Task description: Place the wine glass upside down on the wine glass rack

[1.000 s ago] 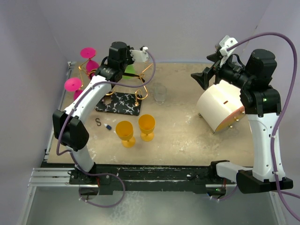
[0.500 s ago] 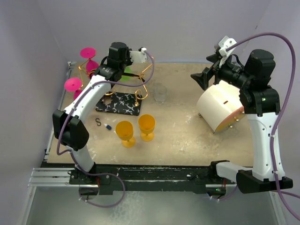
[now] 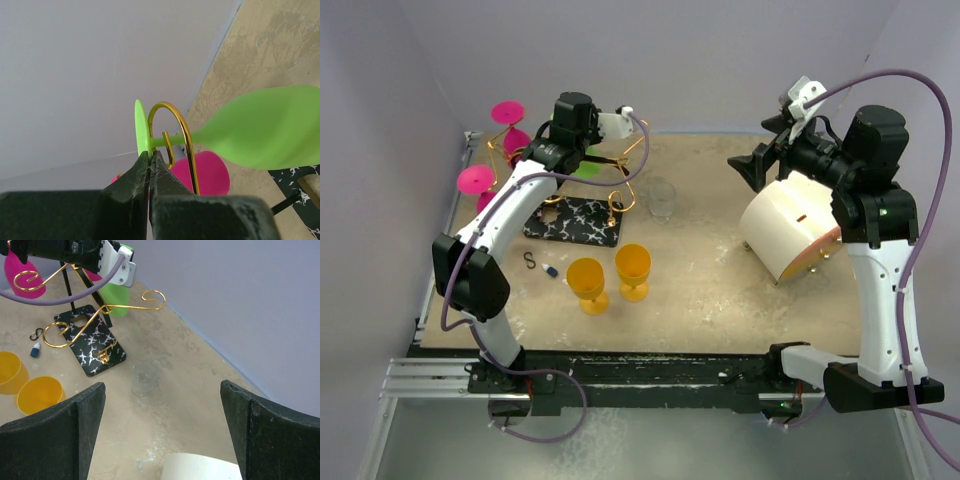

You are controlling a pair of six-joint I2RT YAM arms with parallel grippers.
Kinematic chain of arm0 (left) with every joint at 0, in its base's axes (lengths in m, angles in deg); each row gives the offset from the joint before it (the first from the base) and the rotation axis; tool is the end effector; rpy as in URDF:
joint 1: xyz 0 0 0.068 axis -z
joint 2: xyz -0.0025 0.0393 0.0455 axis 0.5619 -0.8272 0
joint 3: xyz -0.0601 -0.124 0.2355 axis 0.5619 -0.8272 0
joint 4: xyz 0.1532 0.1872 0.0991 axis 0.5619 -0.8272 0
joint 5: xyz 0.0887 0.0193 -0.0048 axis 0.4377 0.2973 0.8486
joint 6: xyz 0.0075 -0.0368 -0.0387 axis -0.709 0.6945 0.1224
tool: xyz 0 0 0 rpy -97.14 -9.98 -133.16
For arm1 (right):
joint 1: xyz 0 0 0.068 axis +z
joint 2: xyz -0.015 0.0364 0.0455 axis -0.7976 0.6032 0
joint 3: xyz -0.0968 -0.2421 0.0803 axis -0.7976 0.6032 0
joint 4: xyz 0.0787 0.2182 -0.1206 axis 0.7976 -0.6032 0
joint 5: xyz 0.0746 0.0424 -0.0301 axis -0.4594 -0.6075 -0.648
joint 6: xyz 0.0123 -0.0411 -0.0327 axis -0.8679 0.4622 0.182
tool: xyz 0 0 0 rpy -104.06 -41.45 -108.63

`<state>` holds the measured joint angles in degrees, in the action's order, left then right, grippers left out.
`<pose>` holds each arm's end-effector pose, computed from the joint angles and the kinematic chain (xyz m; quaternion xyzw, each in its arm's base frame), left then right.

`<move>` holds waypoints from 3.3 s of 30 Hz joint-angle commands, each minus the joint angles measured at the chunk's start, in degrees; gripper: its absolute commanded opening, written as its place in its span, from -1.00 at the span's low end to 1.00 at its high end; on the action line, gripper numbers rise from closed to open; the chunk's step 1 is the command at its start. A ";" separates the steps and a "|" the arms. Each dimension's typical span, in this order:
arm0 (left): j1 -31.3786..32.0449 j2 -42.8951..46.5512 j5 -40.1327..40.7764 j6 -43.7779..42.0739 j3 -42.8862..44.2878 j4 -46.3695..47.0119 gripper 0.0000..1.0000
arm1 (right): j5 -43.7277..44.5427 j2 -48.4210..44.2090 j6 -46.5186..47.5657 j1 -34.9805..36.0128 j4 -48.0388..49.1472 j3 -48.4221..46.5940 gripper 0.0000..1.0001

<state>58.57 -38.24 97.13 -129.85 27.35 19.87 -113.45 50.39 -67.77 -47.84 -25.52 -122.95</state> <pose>0.3852 -0.1610 0.3840 0.4843 0.6695 0.3117 0.4692 0.2025 0.0396 0.5290 -0.3411 0.6337 0.1689 0.6735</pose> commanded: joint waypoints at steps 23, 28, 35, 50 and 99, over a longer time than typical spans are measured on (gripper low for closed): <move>-0.16 3.87 0.70 1.45 -1.22 -1.12 -0.75 | -2.32 -0.86 -1.26 -0.75 2.83 0.04 0.98; -0.08 4.36 0.84 1.53 -1.84 -1.25 -0.68 | -2.32 -0.86 -1.24 -0.84 2.90 0.06 0.98; 0.07 5.10 1.18 1.51 -2.51 -1.65 -0.59 | -2.53 -0.77 -1.27 -1.02 3.00 0.15 0.98; 0.71 7.72 2.05 1.27 -4.95 -2.29 -0.49 | -2.45 -0.42 -1.31 -1.32 3.30 0.47 0.99; -15.37 46.50 -33.00 41.51 -17.79 -18.92 0.99 | 3.84 3.72 6.29 20.84 -3.43 12.77 0.89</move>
<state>45.60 5.78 68.59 -94.42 12.31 -0.72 -112.14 53.58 -63.29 -30.88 -29.92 -112.72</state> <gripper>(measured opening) 0.989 0.956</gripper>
